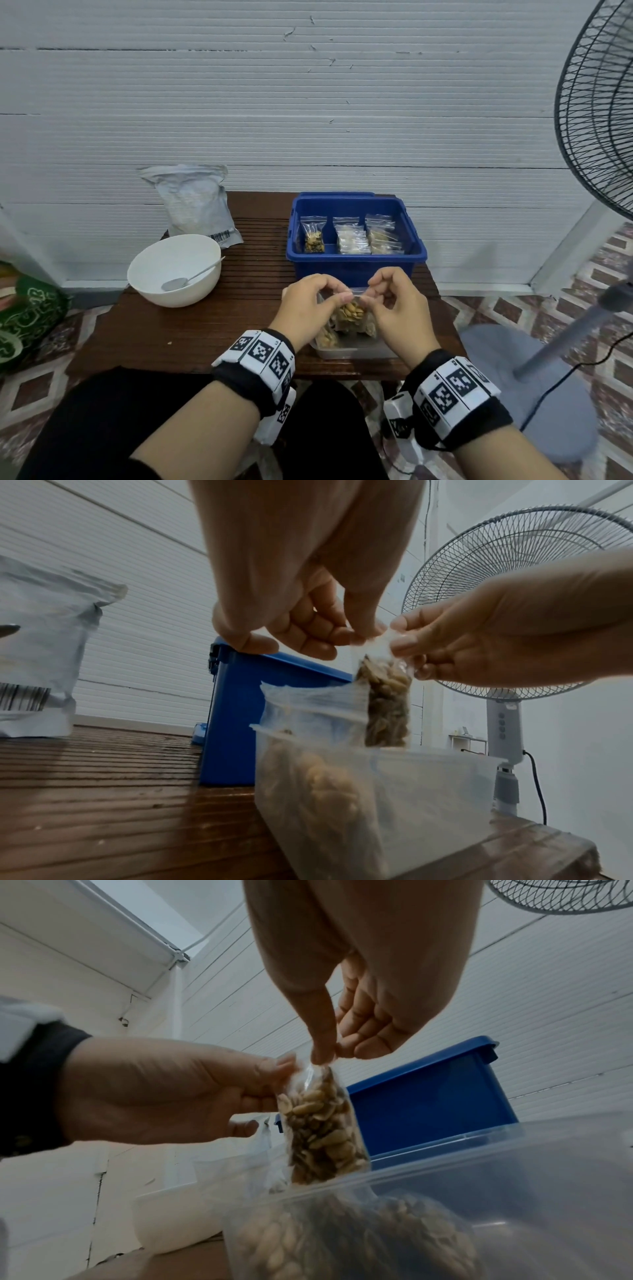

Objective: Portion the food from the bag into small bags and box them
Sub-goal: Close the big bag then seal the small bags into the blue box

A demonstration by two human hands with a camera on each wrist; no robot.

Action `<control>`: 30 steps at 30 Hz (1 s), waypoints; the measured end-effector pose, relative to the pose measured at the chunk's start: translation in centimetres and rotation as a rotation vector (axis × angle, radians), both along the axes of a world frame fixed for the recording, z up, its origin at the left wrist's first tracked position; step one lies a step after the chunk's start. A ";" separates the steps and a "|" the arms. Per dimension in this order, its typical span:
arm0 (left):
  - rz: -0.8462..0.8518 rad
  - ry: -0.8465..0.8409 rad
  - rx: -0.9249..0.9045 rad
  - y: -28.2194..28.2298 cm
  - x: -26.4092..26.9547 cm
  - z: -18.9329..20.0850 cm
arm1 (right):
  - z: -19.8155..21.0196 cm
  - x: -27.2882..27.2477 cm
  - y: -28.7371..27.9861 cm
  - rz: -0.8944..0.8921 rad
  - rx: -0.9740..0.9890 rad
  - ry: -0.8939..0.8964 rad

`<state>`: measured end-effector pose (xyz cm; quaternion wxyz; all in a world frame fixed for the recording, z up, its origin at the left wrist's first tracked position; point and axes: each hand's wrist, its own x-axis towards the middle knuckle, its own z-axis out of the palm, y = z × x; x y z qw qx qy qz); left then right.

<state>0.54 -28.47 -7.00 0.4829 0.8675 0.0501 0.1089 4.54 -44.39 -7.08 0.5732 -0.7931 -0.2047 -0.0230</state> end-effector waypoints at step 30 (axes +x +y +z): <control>0.402 0.048 -0.140 9.4 5.5 0.7 | 14.7 13.9 8.3 0.253 -0.839 -0.142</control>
